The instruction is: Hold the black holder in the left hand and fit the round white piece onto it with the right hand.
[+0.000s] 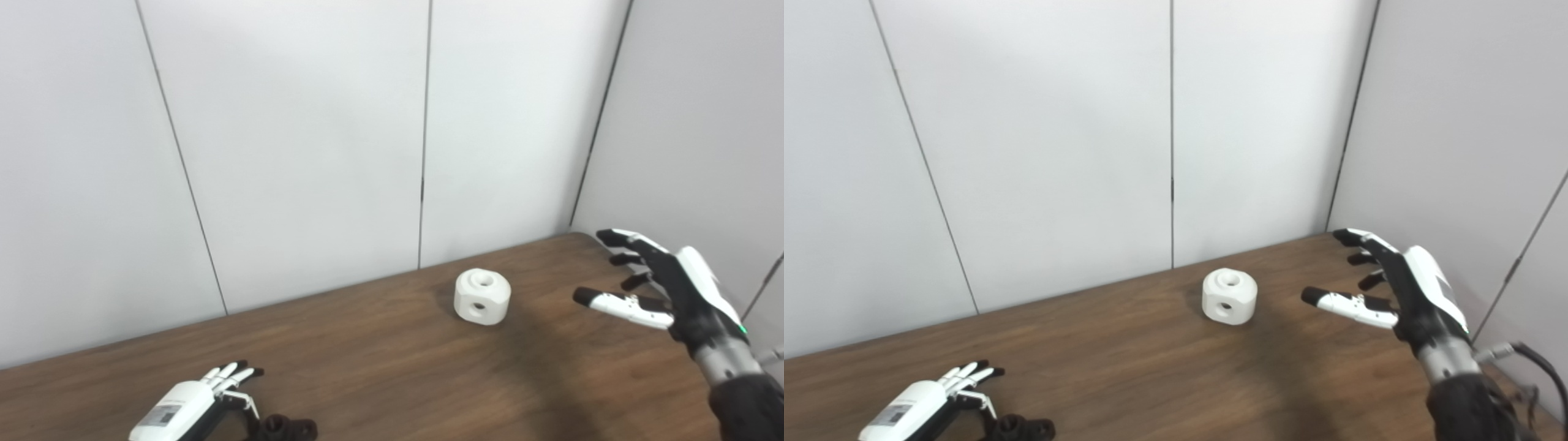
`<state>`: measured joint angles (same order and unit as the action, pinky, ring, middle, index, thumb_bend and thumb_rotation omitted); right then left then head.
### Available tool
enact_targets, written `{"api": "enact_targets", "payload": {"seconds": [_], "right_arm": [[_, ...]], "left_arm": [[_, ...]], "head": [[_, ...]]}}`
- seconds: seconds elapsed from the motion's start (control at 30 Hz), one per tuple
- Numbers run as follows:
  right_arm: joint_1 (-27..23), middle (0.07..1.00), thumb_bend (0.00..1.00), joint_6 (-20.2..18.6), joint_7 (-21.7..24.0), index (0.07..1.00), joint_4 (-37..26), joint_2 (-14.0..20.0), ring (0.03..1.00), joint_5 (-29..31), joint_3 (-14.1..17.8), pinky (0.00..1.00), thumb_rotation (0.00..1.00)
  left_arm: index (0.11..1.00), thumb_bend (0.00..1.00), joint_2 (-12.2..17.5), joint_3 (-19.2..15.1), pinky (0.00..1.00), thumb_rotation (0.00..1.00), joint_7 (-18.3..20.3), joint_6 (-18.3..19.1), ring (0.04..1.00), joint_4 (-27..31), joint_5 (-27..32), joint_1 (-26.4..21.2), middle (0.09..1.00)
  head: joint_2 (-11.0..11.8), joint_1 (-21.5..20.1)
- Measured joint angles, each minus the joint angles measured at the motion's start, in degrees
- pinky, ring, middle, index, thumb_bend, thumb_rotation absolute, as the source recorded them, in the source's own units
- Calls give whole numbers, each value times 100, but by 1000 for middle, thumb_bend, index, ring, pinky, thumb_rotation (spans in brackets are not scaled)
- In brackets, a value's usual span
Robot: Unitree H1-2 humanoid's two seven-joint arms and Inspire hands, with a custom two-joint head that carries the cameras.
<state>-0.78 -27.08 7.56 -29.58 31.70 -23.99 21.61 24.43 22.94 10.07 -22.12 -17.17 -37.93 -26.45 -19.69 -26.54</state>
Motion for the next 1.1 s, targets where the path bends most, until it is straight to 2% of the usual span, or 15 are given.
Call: {"api": "enact_targets", "payload": {"seconds": [0.1,0.17,0.27,0.4,0.63,0.93,1.1], "right_arm": [[-269,884,1000,-7,267,888,279,66,843,-234,-134,665,668],[-415,896,1000,-6,476,903,537,227,851,-323,-290,681,669],[-641,890,1000,-10,772,903,936,384,835,-478,-350,657,617],[-954,904,1000,-4,855,907,1457,591,823,-499,-650,614,599],[-1434,897,1000,61,936,907,2611,927,823,-455,-1140,626,590],[-1942,921,1000,67,928,913,3558,864,855,-442,-1857,652,570],[-2111,938,1000,92,922,921,3796,810,870,-413,-2156,674,609]], "left_arm": [[481,516,8,-15,1000,44,130,73,1000,67,19,-2,943],[482,516,11,-19,1000,44,187,94,1000,100,29,-7,946],[482,516,29,-28,1000,44,238,103,1000,114,64,-7,952],[482,516,58,-39,1000,44,385,184,1000,228,60,-7,948],[481,516,51,-33,1000,45,366,219,1000,294,8,7,941],[481,517,40,-36,1000,45,317,191,1000,294,9,22,943],[481,516,36,-37,1000,45,333,190,1000,295,14,24,944]], "head": [[0,-18],[26,-27],[44,-1],[79,70],[141,193],[106,299],[70,650]]}}
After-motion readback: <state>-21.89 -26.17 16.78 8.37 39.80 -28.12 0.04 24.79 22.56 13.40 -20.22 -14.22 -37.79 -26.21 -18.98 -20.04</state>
